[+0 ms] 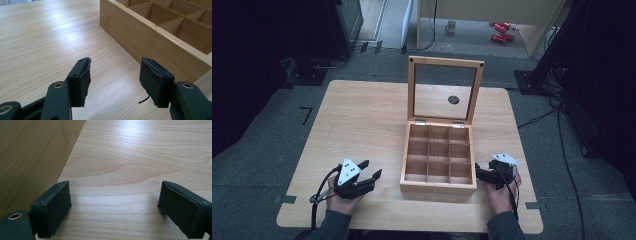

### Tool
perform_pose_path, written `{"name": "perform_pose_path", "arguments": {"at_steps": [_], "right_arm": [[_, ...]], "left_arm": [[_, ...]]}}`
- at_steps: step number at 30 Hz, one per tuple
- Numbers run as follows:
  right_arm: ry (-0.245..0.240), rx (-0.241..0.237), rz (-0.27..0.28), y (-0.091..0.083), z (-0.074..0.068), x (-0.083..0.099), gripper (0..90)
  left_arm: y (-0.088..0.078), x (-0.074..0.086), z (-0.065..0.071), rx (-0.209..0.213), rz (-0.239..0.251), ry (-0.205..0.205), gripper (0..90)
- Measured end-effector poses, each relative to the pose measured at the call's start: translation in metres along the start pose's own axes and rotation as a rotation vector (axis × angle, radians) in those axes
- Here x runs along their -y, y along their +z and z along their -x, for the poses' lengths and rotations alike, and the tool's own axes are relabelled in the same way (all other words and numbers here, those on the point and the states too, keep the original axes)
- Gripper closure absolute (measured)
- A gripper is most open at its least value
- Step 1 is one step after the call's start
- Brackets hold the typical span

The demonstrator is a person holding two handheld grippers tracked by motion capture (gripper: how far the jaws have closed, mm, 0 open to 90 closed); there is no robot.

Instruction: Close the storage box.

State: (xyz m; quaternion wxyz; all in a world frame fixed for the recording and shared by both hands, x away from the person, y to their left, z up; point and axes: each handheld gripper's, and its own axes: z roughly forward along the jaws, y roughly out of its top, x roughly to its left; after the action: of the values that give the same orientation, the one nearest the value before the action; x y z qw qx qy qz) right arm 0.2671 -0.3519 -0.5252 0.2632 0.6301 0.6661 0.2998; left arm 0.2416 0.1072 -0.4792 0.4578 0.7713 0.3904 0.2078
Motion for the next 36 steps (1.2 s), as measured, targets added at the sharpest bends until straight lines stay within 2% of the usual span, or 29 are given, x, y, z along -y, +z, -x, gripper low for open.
{"name": "perform_pose_path", "arguments": {"at_steps": [9, 12, 14, 15, 21, 22, 31, 36], "right_arm": [[-0.013, -0.016, -0.013, -0.001, 0.0, -0.001, 13.6], [-0.025, -0.026, -0.041, -0.003, 0.0, -0.003, 16.0], [-0.038, -0.037, -0.061, -0.006, 0.0, -0.005, 21.5], [-0.041, -0.072, -0.05, -0.01, 0.001, -0.005, 27.1], [-0.077, -0.103, -0.009, -0.029, 0.004, -0.014, 32.5], [-0.106, -0.106, 0.007, -0.037, 0.005, -0.02, 32.5], [-0.174, -0.116, 0.052, -0.064, 0.01, -0.042, 36.1], [-0.221, -0.121, 0.072, -0.072, 0.012, -0.05, 38.1]], "left_arm": [[0.0, -0.001, -0.002, 0.003, 0.003, -0.017, 41.9], [-0.001, -0.002, -0.003, 0.014, 0.009, -0.042, 41.9], [-0.002, -0.003, -0.004, 0.024, 0.01, -0.051, 41.8], [-0.003, -0.004, -0.004, 0.027, 0.009, -0.054, 41.1], [-0.005, -0.011, -0.003, 0.025, 0.017, -0.024, 40.9], [-0.005, -0.013, -0.003, 0.032, 0.02, -0.021, 40.9], [-0.006, -0.023, -0.006, 0.037, 0.029, -0.006, 41.8], [-0.007, -0.026, -0.011, 0.052, 0.045, -0.035, 44.5]]}}
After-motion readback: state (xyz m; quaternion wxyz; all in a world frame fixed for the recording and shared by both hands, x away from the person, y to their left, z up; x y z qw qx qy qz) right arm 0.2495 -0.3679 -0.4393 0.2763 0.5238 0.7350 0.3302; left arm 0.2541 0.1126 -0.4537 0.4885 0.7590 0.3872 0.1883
